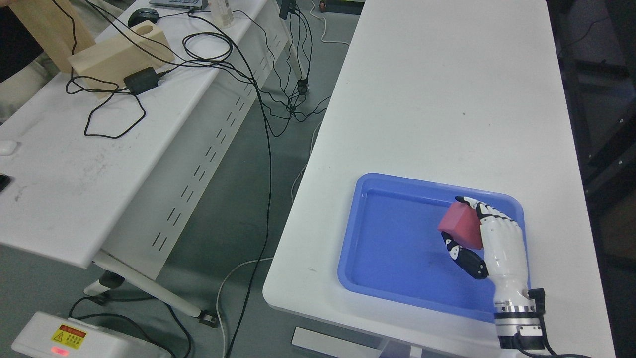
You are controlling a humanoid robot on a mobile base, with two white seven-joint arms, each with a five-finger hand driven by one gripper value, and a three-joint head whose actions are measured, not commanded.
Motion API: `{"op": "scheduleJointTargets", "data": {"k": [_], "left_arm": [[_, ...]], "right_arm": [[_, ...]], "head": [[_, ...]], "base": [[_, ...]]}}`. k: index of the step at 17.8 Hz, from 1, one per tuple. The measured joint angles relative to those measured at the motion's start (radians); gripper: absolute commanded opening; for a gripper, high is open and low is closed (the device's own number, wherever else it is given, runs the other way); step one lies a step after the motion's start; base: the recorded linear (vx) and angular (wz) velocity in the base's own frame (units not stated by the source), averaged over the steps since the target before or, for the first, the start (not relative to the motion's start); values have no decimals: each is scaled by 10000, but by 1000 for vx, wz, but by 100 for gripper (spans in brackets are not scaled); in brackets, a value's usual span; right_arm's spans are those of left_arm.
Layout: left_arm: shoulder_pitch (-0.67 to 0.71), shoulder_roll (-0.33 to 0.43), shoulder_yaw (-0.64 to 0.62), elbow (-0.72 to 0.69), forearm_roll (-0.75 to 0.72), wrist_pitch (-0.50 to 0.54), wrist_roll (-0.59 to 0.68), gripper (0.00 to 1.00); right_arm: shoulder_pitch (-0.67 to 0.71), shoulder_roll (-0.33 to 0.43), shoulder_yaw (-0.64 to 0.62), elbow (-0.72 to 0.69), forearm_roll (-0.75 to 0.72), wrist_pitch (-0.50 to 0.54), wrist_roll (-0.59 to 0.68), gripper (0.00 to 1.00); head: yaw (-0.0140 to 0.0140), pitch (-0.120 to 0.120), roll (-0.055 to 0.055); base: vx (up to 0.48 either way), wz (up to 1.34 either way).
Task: Pick pink block from left shelf to tray
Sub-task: 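Lower the pink cube into the blue tray with the right hand, then open the right hand to release the cube and withdraw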
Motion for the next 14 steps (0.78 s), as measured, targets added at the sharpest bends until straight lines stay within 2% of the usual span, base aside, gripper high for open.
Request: {"op": "scheduleJointTargets", "data": {"k": [4,6,9,14], "left_arm": [[1,0,0,0,0,0,0,100],[1,0,0,0,0,0,0,100],[2,0,0,0,0,0,0,100],[2,0,0,0,0,0,0,100]], "right_arm": [[42,-9,-6,0,-285,63,268,76],[49,-31,-16,1,-804,90,460,82],[54,-79,-22,3,-1634,107,591,99],[57,-149,-31,3,-2941,135,652,100]], "head": [[0,0,0],[0,0,0],[0,0,0],[0,0,0]], "base": [[-6,1],[0,0],[0,0],[0,0]]}}
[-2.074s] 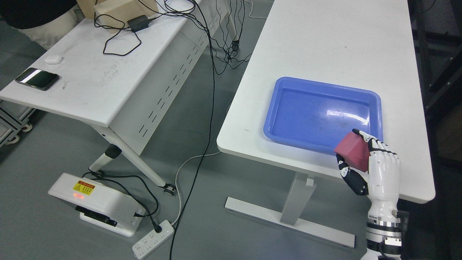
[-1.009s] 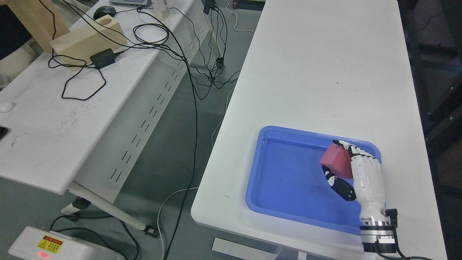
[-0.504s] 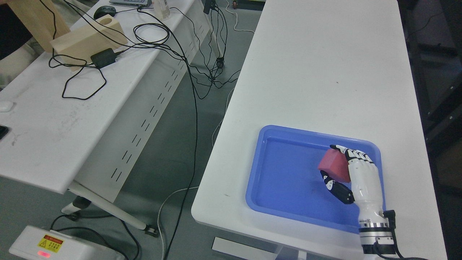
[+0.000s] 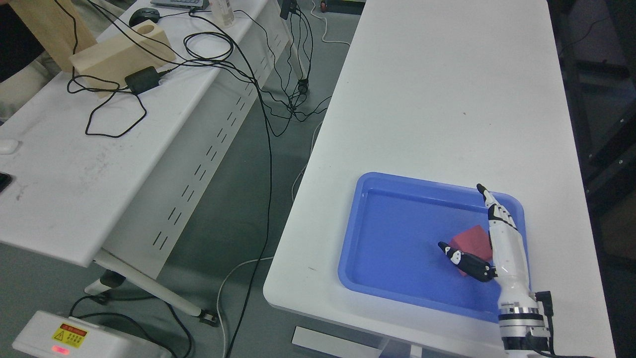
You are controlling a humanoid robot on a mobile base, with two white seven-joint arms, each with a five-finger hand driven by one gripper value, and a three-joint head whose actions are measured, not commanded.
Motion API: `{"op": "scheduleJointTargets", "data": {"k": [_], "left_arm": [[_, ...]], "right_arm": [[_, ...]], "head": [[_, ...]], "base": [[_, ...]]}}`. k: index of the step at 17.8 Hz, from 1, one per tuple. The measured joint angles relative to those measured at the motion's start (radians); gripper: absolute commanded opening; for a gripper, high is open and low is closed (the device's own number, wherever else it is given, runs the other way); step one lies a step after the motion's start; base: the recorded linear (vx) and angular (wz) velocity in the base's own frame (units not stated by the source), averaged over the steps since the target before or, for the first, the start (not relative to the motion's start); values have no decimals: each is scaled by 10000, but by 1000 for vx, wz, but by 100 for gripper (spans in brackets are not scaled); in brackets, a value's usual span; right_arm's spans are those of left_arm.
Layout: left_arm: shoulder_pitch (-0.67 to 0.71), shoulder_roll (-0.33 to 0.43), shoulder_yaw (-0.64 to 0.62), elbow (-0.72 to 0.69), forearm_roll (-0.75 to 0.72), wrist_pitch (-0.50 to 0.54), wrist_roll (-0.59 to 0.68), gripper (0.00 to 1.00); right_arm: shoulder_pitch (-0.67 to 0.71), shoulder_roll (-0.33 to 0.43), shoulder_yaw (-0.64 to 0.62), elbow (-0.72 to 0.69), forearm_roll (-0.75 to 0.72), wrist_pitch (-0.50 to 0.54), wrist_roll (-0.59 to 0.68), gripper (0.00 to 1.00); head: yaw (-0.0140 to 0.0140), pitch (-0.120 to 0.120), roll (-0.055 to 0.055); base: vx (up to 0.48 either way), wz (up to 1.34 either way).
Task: Pick pink block from left shelf to tray
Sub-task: 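Open the right hand to release the cube and withdraw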
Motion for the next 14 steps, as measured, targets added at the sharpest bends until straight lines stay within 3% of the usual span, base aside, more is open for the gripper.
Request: {"op": "scheduleJointTargets", "data": {"k": [8,14], "left_arm": [[-2,0,0,0,0,0,0,100],[-2,0,0,0,0,0,0,100]], "right_arm": [[66,-55,-209,-1,-2209,-924,37,100],[129,-37,-476,-2,-4036,-1046,-19,100]], "head": [[0,0,0],[0,0,0]], "base": [[0,0],[0,0]]}}
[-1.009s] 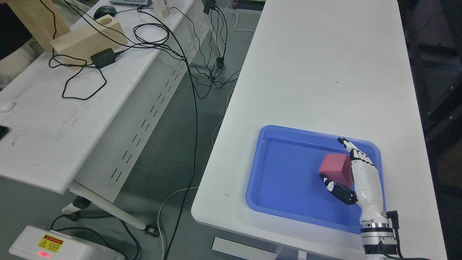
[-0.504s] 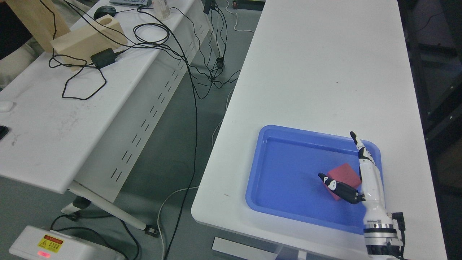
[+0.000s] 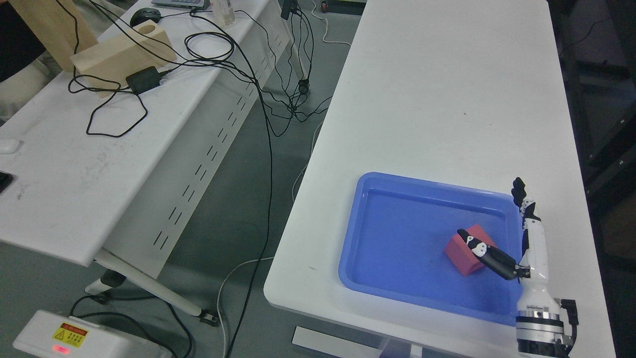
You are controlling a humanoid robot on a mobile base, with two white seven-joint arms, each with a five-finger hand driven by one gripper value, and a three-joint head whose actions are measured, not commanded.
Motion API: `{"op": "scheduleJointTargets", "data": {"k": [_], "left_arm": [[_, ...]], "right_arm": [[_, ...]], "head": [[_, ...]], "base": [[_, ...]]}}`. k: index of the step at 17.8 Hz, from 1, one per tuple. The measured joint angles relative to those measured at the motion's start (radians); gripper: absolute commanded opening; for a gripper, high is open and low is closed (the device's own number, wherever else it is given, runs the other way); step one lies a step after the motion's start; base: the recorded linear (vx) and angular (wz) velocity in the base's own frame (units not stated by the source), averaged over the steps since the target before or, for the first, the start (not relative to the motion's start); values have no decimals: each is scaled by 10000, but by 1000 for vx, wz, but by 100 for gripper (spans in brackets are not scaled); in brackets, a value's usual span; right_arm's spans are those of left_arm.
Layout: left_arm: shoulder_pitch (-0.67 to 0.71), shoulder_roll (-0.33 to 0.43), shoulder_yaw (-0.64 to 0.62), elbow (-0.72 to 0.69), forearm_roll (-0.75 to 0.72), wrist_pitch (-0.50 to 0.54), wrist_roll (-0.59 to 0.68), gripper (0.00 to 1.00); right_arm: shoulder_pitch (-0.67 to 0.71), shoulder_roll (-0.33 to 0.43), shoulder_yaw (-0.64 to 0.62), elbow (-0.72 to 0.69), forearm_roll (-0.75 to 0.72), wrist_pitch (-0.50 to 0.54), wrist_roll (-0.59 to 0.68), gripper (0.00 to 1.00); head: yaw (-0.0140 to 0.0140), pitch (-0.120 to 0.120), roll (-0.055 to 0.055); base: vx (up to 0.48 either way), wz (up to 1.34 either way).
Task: Pick pink block from left shelf to tray
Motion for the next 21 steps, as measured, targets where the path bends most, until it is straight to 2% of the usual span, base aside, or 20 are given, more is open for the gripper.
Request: {"op": "scheduleJointTargets", "data": {"k": [5,11,21], "left_arm": [[0,0,0,0,0,0,0,100],[2,0,0,0,0,0,0,100],[3,0,0,0,0,0,0,100]], "right_arm": [[39,33,-119,-1,-734,96,-23,100],[35,85,-214,-1,-1058,1449,6,100],[16,161,-595,-2,-1757,1837,251,100]], "head": [[0,0,0],[0,0,0],[0,0,0]], "base": [[-31,2],[-97,19],[-175,-99]]}}
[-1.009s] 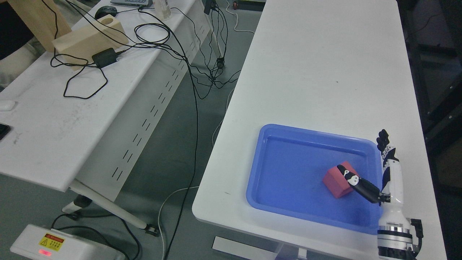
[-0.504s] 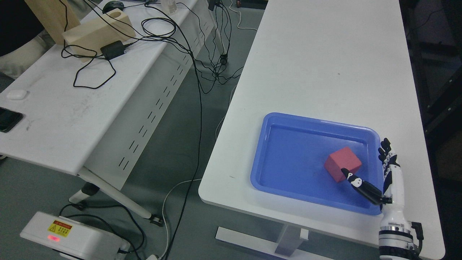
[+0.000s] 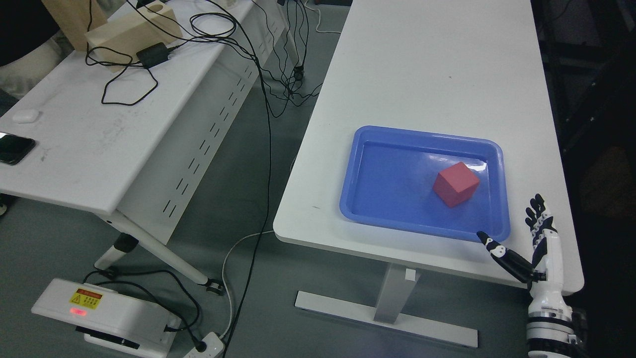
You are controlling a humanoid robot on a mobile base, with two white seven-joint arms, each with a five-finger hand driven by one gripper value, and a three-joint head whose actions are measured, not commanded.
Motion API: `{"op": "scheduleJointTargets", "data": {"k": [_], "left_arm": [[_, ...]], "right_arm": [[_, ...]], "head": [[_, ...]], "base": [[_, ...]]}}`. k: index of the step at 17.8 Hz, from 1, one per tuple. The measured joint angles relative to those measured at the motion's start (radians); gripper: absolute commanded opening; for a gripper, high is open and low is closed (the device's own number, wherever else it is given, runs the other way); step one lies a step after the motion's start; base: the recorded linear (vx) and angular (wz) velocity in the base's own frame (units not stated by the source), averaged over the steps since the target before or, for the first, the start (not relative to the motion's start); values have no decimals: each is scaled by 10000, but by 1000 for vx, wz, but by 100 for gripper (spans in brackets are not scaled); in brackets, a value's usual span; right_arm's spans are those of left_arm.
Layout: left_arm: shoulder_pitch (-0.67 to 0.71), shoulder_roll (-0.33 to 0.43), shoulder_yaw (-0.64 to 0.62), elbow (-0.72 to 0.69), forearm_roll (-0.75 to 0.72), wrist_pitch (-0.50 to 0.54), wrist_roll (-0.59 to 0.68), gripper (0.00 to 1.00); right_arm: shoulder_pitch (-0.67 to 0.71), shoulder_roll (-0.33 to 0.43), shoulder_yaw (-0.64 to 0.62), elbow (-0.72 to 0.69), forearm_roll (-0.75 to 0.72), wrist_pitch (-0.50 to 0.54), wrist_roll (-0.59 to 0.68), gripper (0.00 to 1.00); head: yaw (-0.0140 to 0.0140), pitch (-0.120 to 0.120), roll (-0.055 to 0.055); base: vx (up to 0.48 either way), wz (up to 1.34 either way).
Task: Pick pink block from left shelf to tray
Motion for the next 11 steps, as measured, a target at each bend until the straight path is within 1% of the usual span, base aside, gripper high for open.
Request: {"op": "scheduleJointTargets", "data": {"k": [2,6,11], "left_arm": [[-1,0,0,0,0,0,0,100],[0,0,0,0,0,0,0,100],[1,0,0,1,0,0,0,100]], "right_arm": [[1,10,-81,0,-47,37,8,100],[5,21,-187,0,-92,40,292,100],[9,30,-268,0,-115,40,824,100]], "head": [[0,0,0],[0,0,0],[0,0,0]], "base": [[-137,-439],[-222,-254],[-228,28]]}}
